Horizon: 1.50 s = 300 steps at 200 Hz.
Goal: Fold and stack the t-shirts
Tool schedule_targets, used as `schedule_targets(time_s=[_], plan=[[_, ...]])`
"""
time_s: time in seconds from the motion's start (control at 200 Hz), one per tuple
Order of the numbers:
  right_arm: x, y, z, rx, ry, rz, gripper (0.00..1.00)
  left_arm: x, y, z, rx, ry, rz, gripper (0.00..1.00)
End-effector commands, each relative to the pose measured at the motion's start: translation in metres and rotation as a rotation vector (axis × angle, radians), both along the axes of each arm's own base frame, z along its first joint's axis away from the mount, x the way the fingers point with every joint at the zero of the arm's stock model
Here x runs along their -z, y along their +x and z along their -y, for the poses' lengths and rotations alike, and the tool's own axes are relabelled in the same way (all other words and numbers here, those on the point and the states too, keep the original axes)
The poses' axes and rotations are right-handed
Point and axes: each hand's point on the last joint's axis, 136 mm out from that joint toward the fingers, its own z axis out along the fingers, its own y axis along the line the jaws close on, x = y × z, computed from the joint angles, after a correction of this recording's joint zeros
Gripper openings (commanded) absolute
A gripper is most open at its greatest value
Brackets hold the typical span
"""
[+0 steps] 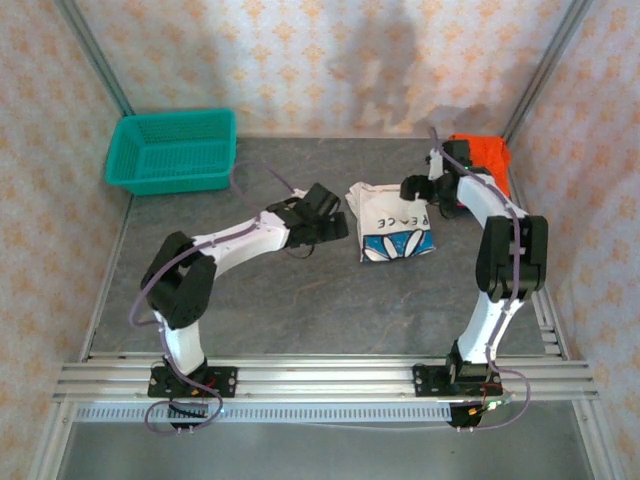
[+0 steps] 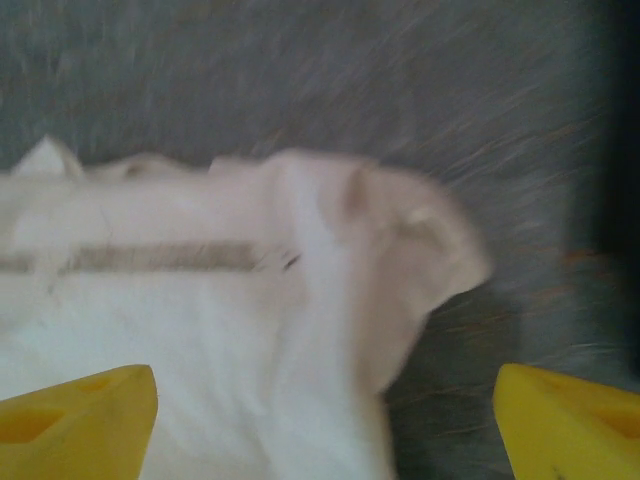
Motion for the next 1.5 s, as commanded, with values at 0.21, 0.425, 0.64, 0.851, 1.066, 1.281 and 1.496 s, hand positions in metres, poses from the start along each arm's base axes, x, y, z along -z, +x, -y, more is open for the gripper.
schedule_targets(time_s=[0.21, 0.425, 0.64, 0.851, 1.066, 1.281, 1.496], plan=[[-0.011, 0.027, 0.107, 0.319, -0.219, 0.024, 0.86, 0.023, 0.008, 0.096, 0.06, -0.119, -0.02, 1.0], [0.018, 0.068, 0.12, 0.249, -0.298, -0.066, 0.85, 0.042, 0.001, 0.114, 0.067, -0.12, -0.06, 1.0], [0.059, 0.037, 0.1, 0.172, -0.186, -0.392, 0.76, 0.048, 0.001, 0.11, 0.052, -0.094, -0.071, 1.0], [0.084, -0.038, 0.095, 0.18, -0.204, -0.575, 0.73, 0.048, 0.001, 0.103, 0.054, -0.072, -0.074, 1.0], [0.082, -0.077, 0.099, 0.217, -0.248, -0.581, 0.68, 0.044, 0.0, 0.091, 0.06, -0.062, -0.072, 1.0], [0.06, -0.101, 0.088, 0.215, -0.224, -0.526, 0.72, 0.042, -0.001, 0.08, 0.036, -0.074, -0.058, 1.0], [-0.014, -0.07, 0.087, 0.265, -0.224, -0.26, 0.86, 0.024, 0.023, 0.081, 0.03, -0.145, -0.004, 1.0]])
